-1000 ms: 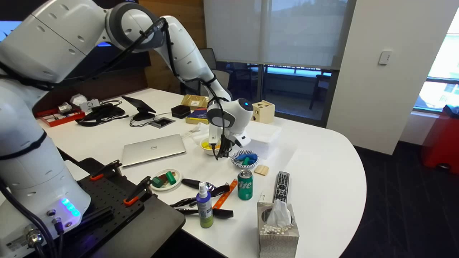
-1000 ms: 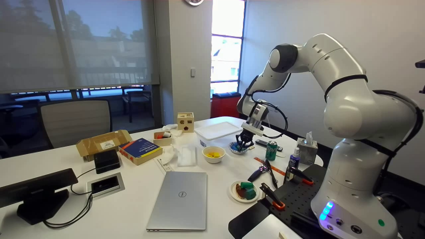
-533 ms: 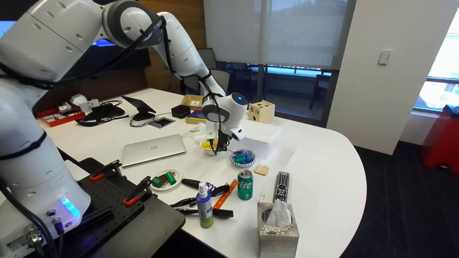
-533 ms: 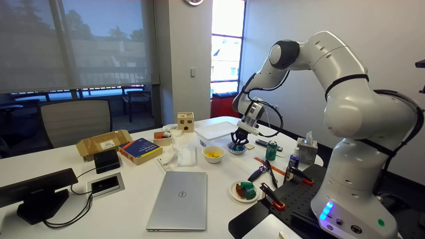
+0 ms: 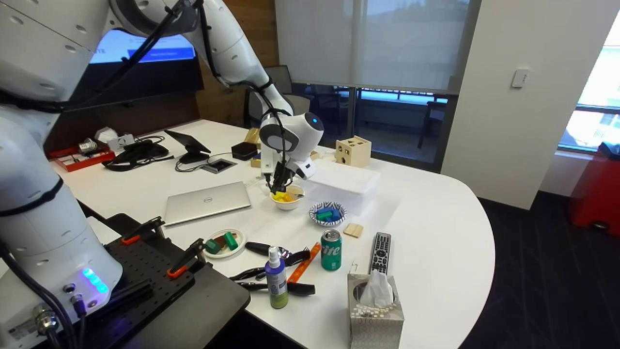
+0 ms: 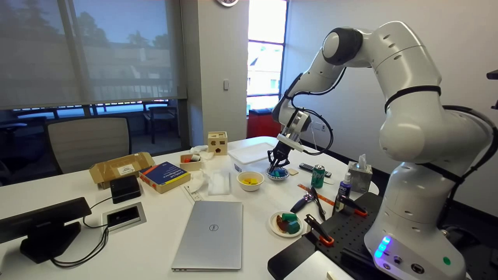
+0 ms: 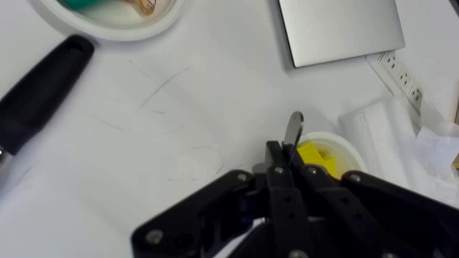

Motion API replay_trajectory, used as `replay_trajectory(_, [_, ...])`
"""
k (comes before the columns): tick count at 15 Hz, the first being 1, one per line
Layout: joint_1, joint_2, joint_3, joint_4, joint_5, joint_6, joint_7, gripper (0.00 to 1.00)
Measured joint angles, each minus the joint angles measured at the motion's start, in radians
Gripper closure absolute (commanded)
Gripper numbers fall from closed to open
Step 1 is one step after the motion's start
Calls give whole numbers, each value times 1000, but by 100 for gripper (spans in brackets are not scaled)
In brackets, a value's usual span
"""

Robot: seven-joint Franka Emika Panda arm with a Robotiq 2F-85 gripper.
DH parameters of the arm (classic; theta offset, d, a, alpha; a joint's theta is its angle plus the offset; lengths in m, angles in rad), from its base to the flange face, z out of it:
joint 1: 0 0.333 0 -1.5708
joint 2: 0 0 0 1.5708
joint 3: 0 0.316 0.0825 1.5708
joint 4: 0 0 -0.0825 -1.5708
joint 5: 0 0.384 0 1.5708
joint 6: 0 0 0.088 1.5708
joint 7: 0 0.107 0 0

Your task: Use the spoon to stir in both the left then the right white bowls

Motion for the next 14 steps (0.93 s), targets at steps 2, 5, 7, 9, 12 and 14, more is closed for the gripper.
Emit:
replay_trajectory(2, [12,-41,-2,-51,-1,-53,0,99])
replay_trajectory(5, [36,-50,-12,-108,0,-80,3,99])
replay_trajectory(7, [60,-34,-25,-140,6,-41,8,99])
replay_trajectory(9, [86,-5,-28,-162,15,63,8,99])
replay_trajectory(12, [130,57,-19,-169,32,260,8,99])
replay_trajectory(14, [155,89,-5,-169,32,353,15,99])
